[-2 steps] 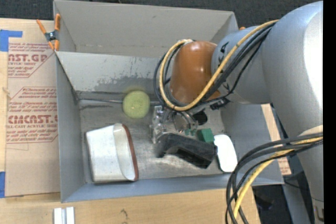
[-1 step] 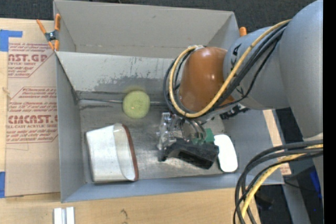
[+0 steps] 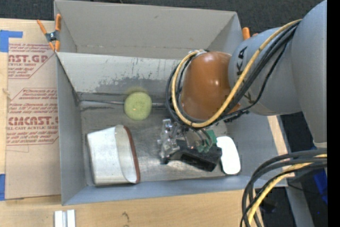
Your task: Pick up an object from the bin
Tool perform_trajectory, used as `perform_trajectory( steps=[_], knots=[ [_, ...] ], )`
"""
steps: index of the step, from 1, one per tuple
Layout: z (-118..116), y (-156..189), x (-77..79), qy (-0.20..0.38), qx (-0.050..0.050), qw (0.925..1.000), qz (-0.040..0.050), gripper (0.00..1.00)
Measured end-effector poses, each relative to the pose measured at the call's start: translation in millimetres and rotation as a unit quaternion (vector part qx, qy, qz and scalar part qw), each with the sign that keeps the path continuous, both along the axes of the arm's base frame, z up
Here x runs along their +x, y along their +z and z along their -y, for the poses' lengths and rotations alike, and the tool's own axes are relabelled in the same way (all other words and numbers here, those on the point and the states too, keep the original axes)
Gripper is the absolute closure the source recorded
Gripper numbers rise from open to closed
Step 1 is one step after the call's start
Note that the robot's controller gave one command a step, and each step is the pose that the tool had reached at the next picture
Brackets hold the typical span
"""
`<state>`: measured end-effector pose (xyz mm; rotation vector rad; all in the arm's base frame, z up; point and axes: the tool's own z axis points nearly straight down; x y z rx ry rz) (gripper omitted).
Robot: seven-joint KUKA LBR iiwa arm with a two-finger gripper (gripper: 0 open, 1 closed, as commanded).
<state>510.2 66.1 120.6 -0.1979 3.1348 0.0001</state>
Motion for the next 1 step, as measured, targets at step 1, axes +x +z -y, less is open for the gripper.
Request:
perform_trajectory(
  steps=[1],
  knots=[
    [56.4,6.5,-13.0,-0.085,0.000,0.9964,-0.0008,0.00]
  ],
)
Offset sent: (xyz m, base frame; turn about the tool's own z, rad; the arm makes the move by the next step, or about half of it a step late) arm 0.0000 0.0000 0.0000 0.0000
